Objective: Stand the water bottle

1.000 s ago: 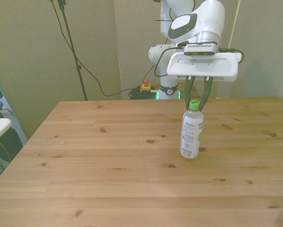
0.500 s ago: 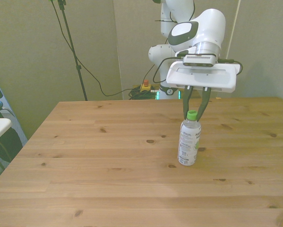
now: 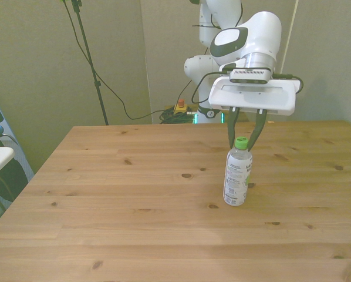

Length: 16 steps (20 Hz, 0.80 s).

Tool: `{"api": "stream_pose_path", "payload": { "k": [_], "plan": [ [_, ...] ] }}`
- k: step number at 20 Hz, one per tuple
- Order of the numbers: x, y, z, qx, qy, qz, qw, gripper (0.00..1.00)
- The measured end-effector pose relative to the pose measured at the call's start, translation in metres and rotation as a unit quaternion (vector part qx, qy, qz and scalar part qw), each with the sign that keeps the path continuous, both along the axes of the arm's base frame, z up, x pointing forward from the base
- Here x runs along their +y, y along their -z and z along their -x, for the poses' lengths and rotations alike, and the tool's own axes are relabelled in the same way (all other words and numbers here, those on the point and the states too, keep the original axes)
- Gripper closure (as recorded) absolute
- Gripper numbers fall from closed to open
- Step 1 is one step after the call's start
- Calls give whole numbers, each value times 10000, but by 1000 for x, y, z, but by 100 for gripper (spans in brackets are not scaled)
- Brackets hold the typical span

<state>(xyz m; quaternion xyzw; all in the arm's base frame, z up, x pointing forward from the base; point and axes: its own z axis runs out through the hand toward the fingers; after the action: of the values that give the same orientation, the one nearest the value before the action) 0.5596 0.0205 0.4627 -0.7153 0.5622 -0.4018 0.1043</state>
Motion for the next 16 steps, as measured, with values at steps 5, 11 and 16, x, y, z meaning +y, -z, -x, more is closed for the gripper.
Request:
{"api": "stream_pose_path", "payload": {
  "k": [5,11,16],
  "plan": [
    [1,-1,2,22,-40,0,10000,0],
    [10,-30,18,65,-342,-147,9993,0],
    [18,-61,47,270,-845,-459,9950,0]
  ]
}}
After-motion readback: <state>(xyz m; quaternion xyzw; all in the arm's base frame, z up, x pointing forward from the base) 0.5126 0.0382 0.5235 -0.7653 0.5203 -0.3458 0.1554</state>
